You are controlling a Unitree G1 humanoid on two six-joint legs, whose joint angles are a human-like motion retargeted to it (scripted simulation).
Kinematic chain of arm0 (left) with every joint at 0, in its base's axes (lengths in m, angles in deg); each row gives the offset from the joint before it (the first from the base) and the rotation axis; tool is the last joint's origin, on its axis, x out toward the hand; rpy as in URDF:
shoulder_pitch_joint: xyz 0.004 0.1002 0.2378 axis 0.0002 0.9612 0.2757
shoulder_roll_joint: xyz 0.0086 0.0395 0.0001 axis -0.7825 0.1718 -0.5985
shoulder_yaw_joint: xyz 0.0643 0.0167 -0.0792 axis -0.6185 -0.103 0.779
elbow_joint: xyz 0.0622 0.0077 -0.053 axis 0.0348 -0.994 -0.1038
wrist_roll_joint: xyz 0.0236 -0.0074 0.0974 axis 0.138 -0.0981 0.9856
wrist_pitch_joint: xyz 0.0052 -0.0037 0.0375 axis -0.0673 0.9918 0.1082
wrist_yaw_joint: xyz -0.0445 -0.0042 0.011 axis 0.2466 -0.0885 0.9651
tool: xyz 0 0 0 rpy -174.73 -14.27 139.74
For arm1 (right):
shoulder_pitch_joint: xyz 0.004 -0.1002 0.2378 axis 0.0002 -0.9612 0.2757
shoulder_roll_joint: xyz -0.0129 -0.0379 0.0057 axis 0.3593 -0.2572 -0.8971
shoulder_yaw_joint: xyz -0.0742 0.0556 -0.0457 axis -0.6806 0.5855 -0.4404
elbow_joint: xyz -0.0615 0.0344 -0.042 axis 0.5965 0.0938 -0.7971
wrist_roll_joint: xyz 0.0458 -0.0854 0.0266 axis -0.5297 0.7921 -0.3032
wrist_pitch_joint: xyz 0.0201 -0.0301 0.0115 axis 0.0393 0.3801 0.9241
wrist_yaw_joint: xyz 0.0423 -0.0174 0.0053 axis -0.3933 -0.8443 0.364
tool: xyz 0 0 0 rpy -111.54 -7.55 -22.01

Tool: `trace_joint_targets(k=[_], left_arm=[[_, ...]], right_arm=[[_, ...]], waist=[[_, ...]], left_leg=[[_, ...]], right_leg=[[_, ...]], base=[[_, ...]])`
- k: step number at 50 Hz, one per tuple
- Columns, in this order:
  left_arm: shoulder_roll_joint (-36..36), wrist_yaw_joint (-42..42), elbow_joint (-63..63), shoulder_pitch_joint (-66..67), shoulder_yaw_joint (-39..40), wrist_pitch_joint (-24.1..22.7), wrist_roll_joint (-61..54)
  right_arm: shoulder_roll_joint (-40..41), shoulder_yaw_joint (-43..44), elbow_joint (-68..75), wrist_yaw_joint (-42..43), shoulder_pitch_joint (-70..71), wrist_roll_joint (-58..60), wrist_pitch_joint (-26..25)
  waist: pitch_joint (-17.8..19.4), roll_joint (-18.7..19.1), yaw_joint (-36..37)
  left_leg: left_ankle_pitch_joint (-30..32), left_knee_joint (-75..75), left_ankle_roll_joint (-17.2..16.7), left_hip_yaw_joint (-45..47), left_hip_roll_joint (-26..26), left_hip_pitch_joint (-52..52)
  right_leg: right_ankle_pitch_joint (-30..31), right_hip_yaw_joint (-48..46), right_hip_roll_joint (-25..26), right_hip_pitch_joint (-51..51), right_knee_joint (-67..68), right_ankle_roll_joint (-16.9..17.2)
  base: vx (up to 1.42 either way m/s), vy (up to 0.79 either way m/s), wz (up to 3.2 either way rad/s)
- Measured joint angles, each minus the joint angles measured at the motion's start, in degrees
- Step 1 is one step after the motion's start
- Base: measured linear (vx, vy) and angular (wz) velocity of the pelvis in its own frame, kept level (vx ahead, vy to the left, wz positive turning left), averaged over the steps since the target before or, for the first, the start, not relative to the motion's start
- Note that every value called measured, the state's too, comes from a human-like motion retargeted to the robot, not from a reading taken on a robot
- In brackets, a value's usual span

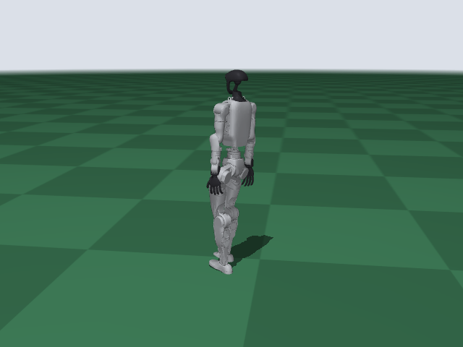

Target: Upper body actions

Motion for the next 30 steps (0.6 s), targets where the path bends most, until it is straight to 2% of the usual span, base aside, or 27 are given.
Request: trace_joint_targets(k=[5,7,12,17,25,27,30], left_arm=[[-1.3,1.6,0.3,-0.6,1.8,0.4,-0.1],[-2.1,2.1,0.9,-0.3,1.6,0.5,0.3],[-3.6,1.5,-0.1,1.1,2.4,1.9,2.3],[-3.0,2.9,0.3,3.4,3.2,2.7,1.3],[-1.2,2.5,0.8,2.8,3.0,3.1,1.5],[-0.7,2.2,1.3,2.2,3.0,3.1,1.6],[0.0,1.8,2.2,1.6,3.1,3.1,1.6]], right_arm=[[0.0,-3.2,0.2,0.6,1.8,-2.3,0.1],[0.1,-4.3,0.3,0.5,2.2,-3.4,0.5],[-0.4,-5.4,2.0,0.4,1.9,-2.5,1.1],[-1.8,-4.5,4.9,1.7,1.2,-1.8,0.5],[-3.9,-0.5,10.8,3.3,1.0,-6.3,-1.3],[-4.3,0.1,11.8,3.6,0.8,-6.9,-1.7],[-4.6,1.2,12.9,3.6,0.0,-6.7,-2.3]], waist=[[1.8,0.8,-4.1],[2.9,1.3,-5.0],[2.8,3.1,-6.7],[1.7,4.6,-6.0],[-0.2,8.3,-7.3],[-1.0,8.3,-7.8],[-2.5,8.9,-7.6]], left_leg=[[-0.3,-4.0,0.7,9.9,2.5,1.5],[-1.1,-4.8,1.0,14.9,3.7,2.3],[-3.2,-6.4,0.3,27.2,7.4,4.0],[-5.9,-7.1,-1.3,38.8,9.8,5.7],[-8.7,-6.7,-4.4,48.5,12.9,6.9],[-9.1,-6.6,-5.2,50.2,12.5,7.4],[-9.0,-6.2,-7.0,53.3,13.3,8.2]], right_leg=[[2.8,7.2,2.1,-5.0,2.0,0.6],[2.1,6.8,2.7,-6.0,2.5,-0.4],[-2.5,-18.7,-1.7,-3.0,1.1,-1.8],[-3.1,-32.1,-2.3,0.4,1.3,-3.7],[-3.0,-44.2,-0.4,7.0,0.5,-5.5],[-3.4,-43.6,0.2,7.5,-1.8,-2.4],[-1.6,-39.9,2.3,6.1,-5.3,-4.5]], base=[[-0.21,-0.08,-1.83],[-0.27,-0.15,-2.43],[-0.15,-0.16,-2.32],[-0.05,-0.18,-2.4],[0.06,-0.11,-1.73],[0.18,-0.19,-1.09],[0.24,-0.13,-1.07]])
